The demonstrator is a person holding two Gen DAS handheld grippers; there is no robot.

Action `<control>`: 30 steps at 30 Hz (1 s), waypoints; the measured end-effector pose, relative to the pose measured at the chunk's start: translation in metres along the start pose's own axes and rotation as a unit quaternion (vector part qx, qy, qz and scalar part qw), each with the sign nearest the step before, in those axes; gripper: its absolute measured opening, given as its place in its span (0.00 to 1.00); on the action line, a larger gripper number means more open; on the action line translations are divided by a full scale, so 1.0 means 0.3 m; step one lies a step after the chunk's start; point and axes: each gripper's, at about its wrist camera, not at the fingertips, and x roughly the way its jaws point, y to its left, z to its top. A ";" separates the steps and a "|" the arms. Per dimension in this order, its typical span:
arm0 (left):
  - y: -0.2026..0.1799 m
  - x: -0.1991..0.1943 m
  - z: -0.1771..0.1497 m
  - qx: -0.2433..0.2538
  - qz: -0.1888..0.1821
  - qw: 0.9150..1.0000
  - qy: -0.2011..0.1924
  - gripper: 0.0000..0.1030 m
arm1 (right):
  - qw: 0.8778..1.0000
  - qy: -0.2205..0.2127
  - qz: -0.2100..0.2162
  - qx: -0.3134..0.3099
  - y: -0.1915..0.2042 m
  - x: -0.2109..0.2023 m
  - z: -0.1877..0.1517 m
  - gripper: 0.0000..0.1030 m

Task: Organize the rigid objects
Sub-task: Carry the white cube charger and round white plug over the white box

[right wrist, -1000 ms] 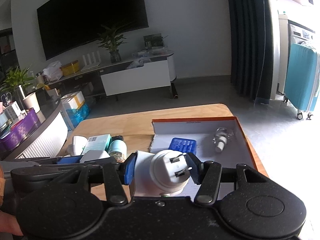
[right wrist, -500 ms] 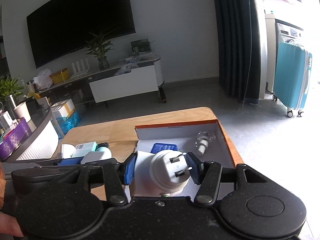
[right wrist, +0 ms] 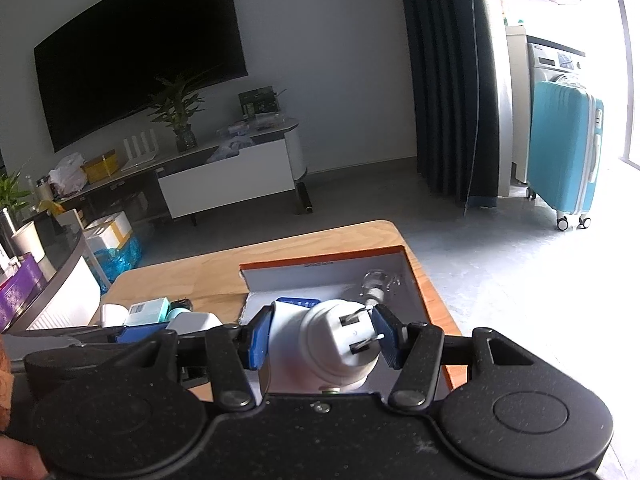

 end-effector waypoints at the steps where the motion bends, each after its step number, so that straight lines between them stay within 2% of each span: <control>1: -0.004 0.004 0.002 0.000 -0.001 1.000 0.000 0.56 | 1.000 -0.001 -0.002 0.001 -0.005 0.000 0.001 0.63; 30: -0.065 0.105 0.002 0.008 -0.010 0.999 0.034 0.56 | 0.999 0.021 -0.026 0.001 -0.072 0.133 0.028 0.63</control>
